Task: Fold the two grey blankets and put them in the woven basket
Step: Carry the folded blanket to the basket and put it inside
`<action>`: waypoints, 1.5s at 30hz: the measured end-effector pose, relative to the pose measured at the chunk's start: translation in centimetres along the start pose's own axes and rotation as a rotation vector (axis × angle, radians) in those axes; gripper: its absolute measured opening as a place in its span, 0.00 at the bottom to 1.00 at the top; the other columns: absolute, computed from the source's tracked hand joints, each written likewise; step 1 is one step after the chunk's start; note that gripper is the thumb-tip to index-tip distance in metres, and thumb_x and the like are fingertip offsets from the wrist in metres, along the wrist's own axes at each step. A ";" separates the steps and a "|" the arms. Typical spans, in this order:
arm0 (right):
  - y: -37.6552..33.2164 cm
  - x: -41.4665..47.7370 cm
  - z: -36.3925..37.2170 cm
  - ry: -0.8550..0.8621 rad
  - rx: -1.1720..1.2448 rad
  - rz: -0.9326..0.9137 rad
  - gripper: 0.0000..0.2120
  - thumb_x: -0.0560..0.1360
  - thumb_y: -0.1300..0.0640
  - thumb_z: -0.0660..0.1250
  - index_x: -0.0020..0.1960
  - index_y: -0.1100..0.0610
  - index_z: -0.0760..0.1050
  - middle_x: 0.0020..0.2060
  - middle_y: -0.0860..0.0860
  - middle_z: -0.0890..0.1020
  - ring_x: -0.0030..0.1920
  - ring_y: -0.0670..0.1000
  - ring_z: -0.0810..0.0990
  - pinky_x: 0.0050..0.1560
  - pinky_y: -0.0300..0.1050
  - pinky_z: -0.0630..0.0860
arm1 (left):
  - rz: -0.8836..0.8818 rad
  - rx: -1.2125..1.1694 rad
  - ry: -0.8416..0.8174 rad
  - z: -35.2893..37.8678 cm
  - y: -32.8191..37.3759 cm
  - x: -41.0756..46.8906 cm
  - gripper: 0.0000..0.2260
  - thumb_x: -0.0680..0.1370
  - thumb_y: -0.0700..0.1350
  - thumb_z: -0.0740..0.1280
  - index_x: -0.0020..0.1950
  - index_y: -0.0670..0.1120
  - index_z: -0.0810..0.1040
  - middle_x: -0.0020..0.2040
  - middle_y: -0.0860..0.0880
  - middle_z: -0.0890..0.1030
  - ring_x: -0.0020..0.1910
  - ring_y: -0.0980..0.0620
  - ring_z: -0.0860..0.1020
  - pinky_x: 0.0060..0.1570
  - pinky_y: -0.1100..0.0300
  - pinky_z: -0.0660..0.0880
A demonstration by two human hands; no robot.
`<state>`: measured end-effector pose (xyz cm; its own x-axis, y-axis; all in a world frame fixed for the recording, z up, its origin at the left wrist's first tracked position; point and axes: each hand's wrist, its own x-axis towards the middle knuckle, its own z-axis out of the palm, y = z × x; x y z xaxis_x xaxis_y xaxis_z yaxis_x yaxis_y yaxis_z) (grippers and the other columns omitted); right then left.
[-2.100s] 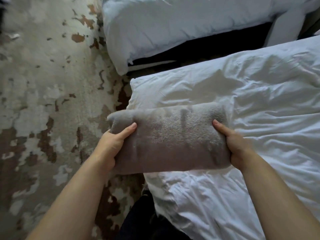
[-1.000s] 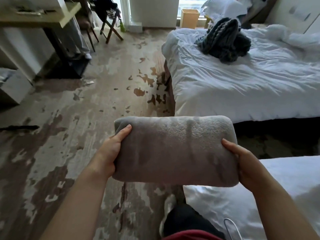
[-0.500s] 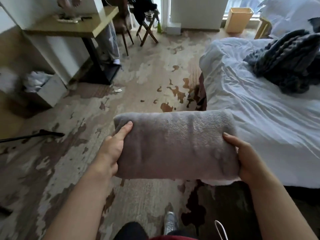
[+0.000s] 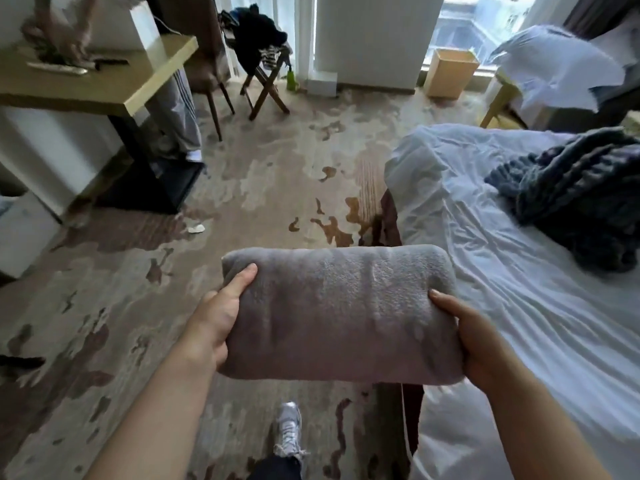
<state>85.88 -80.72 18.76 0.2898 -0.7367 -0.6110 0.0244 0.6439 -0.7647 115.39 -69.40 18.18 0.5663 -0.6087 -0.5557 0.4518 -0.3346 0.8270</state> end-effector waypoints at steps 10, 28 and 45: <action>-13.3 14.5 -0.2 0.156 0.150 -0.126 0.21 0.66 0.45 0.73 0.53 0.58 0.83 0.49 0.59 0.85 0.48 0.58 0.85 0.41 0.48 0.81 | -0.039 0.086 -0.251 14.3 12.3 19.5 0.22 0.66 0.57 0.75 0.47 0.40 0.83 0.41 0.42 0.85 0.39 0.45 0.85 0.41 0.54 0.78; -44.3 55.9 4.7 -0.171 -0.056 -0.023 0.29 0.54 0.43 0.80 0.52 0.54 0.84 0.52 0.57 0.84 0.52 0.57 0.84 0.58 0.54 0.75 | 0.002 0.074 -0.017 32.8 35.0 49.4 0.39 0.54 0.61 0.76 0.58 0.40 0.78 0.46 0.40 0.85 0.43 0.41 0.84 0.43 0.51 0.80; -68.2 83.4 -3.9 0.354 0.004 -0.013 0.19 0.68 0.45 0.71 0.54 0.55 0.82 0.52 0.56 0.85 0.53 0.58 0.83 0.65 0.60 0.71 | -0.212 0.336 -0.537 70.2 51.2 87.2 0.18 0.71 0.55 0.72 0.51 0.41 0.83 0.43 0.43 0.86 0.39 0.47 0.85 0.33 0.61 0.77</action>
<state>104.61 -186.88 19.22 -0.0598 -0.7702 -0.6350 0.0302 0.6345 -0.7723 139.53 -190.08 18.11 0.0272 -0.7495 -0.6615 0.2267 -0.6399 0.7343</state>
